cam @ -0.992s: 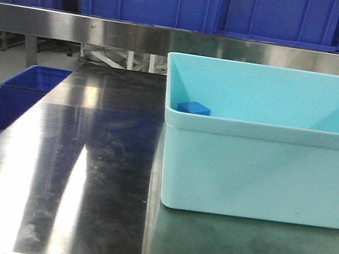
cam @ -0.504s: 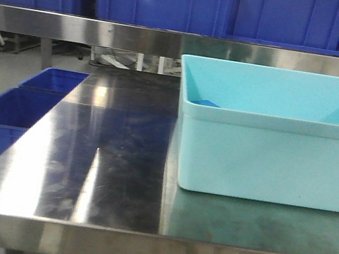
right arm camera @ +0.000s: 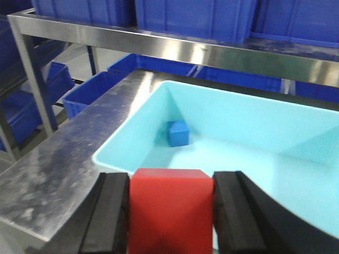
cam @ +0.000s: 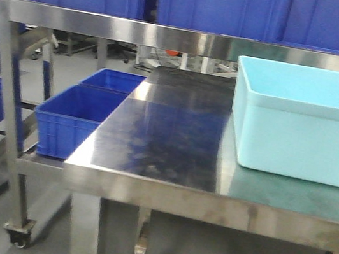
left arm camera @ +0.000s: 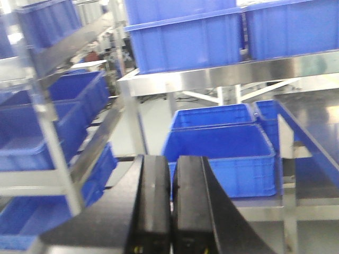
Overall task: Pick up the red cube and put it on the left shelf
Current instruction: 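Drive the base away from the table toward the crate shelves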
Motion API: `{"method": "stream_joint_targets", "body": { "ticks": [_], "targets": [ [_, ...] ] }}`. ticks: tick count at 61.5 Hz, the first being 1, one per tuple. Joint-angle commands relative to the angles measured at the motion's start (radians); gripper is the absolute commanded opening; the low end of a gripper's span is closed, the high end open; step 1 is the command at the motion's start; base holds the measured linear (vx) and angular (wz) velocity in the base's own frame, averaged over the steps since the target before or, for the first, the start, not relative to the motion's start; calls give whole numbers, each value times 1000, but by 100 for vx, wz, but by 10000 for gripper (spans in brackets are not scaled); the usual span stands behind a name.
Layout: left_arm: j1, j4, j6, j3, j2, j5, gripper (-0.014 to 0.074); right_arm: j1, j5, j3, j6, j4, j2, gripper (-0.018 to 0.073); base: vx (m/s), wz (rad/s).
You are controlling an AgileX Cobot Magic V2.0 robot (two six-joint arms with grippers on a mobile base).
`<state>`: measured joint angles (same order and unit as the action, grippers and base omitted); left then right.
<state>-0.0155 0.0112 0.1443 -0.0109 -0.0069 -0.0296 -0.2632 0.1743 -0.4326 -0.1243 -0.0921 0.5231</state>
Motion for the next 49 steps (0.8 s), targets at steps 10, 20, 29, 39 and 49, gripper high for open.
{"method": "stream_joint_targets", "body": {
  "ticks": [10, 20, 29, 39, 49],
  "targets": [
    [-5, 5, 1, -22, 0, 90, 106, 4, -79, -29, 2, -15, 3, 57, -19, 23],
    [-5, 5, 1, -22, 0, 90, 106, 4, -79, -29, 2, -15, 3, 57, -18, 41],
    [-5, 5, 1, -22, 0, 90, 106, 4, -79, -29, 2, -15, 3, 57, -18, 45],
    [-5, 5, 1, -22, 0, 90, 106, 4, -79, -29, 2, -15, 3, 57, -19, 47],
    [-5, 5, 1, -22, 0, 90, 106, 4, -79, -29, 2, -15, 3, 57, -18, 51]
  ]
}}
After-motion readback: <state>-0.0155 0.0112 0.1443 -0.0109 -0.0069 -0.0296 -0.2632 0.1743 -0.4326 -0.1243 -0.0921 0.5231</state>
